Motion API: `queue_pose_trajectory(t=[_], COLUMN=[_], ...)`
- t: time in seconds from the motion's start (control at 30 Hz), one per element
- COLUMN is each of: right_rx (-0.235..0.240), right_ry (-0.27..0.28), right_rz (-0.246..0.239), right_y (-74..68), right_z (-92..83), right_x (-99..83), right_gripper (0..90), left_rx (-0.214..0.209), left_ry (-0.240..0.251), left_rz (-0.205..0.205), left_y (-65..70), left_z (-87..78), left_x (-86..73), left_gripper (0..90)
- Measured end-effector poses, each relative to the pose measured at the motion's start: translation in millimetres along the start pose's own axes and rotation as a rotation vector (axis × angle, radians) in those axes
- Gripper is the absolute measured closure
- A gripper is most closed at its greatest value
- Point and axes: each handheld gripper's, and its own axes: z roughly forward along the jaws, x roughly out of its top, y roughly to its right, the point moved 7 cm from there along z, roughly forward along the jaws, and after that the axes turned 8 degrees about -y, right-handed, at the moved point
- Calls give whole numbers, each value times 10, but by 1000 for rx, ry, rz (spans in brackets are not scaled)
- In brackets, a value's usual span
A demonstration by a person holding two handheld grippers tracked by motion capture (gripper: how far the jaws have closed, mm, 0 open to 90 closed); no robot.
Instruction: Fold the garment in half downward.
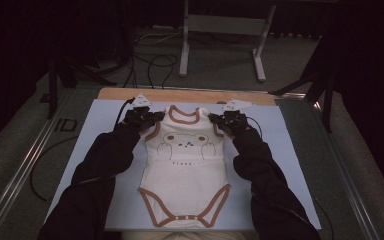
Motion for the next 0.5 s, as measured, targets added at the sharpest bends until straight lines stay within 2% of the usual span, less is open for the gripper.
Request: queue_pose_trajectory(t=[0.17,0.5], right_rx=[9,17], right_ry=[10,34], right_rz=[2,-5], right_y=[-73,-176], right_z=[-63,-209], right_x=[-27,-85], right_gripper=[888,888], left_rx=[-3,-26], left_ry=[1,24], left_rz=[18,28], left_y=[74,234], left_z=[-87,-220], left_x=[-34,-56], left_gripper=[884,884])
